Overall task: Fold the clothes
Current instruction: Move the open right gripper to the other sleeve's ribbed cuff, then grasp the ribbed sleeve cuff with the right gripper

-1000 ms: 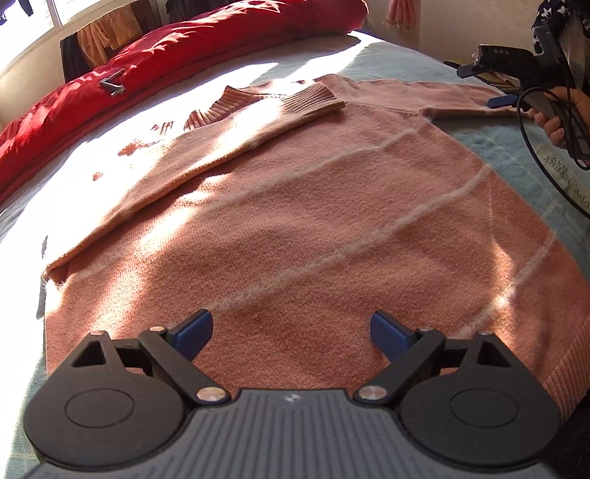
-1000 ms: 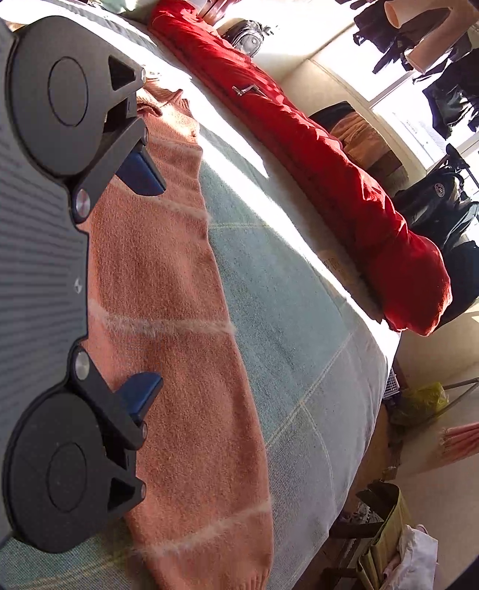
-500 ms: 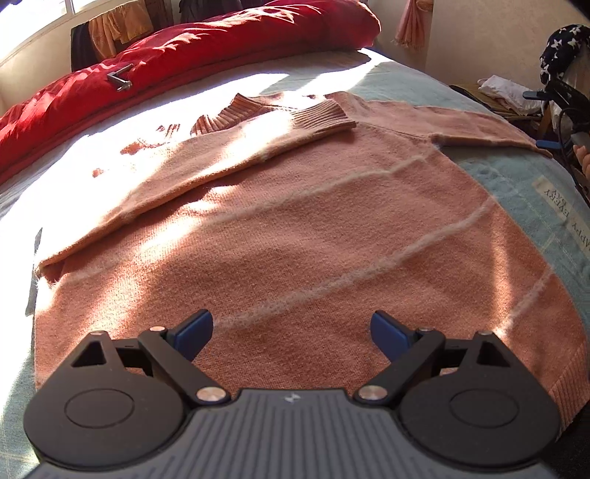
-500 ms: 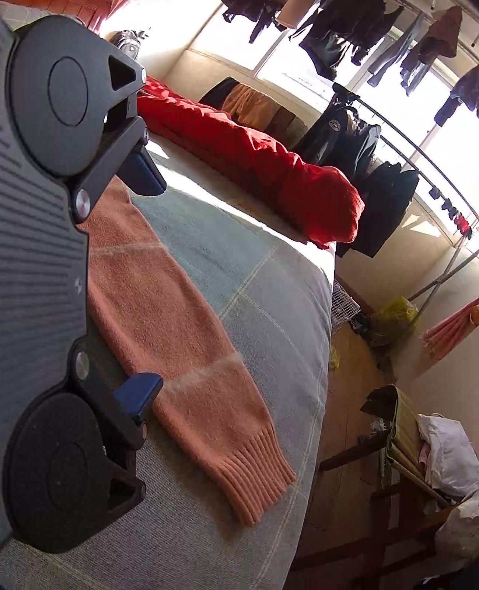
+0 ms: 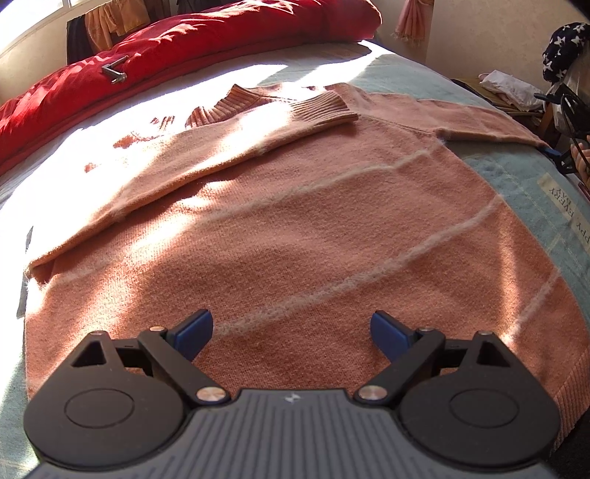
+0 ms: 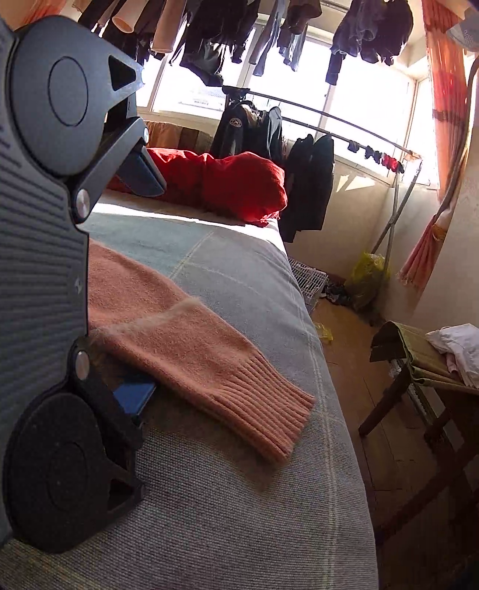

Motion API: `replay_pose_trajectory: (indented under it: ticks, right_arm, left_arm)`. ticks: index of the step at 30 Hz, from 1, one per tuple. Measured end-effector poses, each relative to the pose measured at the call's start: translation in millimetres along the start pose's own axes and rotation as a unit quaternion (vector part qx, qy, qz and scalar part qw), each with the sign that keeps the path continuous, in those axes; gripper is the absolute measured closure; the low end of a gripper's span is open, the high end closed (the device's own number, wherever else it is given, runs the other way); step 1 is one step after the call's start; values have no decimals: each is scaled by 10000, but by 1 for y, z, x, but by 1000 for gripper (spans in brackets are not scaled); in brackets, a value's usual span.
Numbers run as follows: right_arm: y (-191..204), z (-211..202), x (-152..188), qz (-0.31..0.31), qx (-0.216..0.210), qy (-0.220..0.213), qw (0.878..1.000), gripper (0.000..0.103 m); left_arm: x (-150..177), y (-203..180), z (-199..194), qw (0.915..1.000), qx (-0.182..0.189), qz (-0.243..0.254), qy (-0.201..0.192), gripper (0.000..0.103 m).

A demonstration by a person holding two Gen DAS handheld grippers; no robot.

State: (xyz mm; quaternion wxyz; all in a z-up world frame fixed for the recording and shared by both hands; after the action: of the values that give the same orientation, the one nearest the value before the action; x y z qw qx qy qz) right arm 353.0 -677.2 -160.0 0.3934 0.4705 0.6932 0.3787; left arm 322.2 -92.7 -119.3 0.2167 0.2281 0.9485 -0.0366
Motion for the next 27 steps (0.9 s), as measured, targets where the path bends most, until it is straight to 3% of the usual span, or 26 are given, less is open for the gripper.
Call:
replay_pose_trajectory:
  ticks: [5,12,15,18,26,27]
  right_arm:
    - [0,12,-13,-5,-16,-143,9999,0]
    - [5,17,-9,-311,73,31,9995,0]
    - [1,23,-21,-75,-43,-2,10000,0]
    - [0,23,-19,-139,140,6,9998,1]
    - [-19,17,-11,-286,637,-3,9976,61]
    - [-22,16,-12,-251,672,3,9974,75]
  left_arm:
    - [-1,1,2,10000,1,5,11,11]
    - [-3,1,4,10000,3,6,55,11]
    - [-5,0,4,10000,10,13,42,11]
    - [-5,-1,3,10000,44,-14,7,11]
    - [-6,7,4,9999,71,-138,-30,11]
    - [-6,8,5,9999,78,-143,-36,11]
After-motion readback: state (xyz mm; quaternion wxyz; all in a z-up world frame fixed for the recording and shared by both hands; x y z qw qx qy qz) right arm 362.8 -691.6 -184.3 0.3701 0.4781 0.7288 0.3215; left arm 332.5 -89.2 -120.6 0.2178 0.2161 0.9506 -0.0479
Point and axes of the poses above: each gripper's, at about its wrist camera, not at the fingertips, and z roughly the way its jaws point, y to its left, x to its underside, the point moved 6 cm from there along z, roughly the way its jaws point, and after that the axes turned 9 degrees about y, right-handed, at the moved point
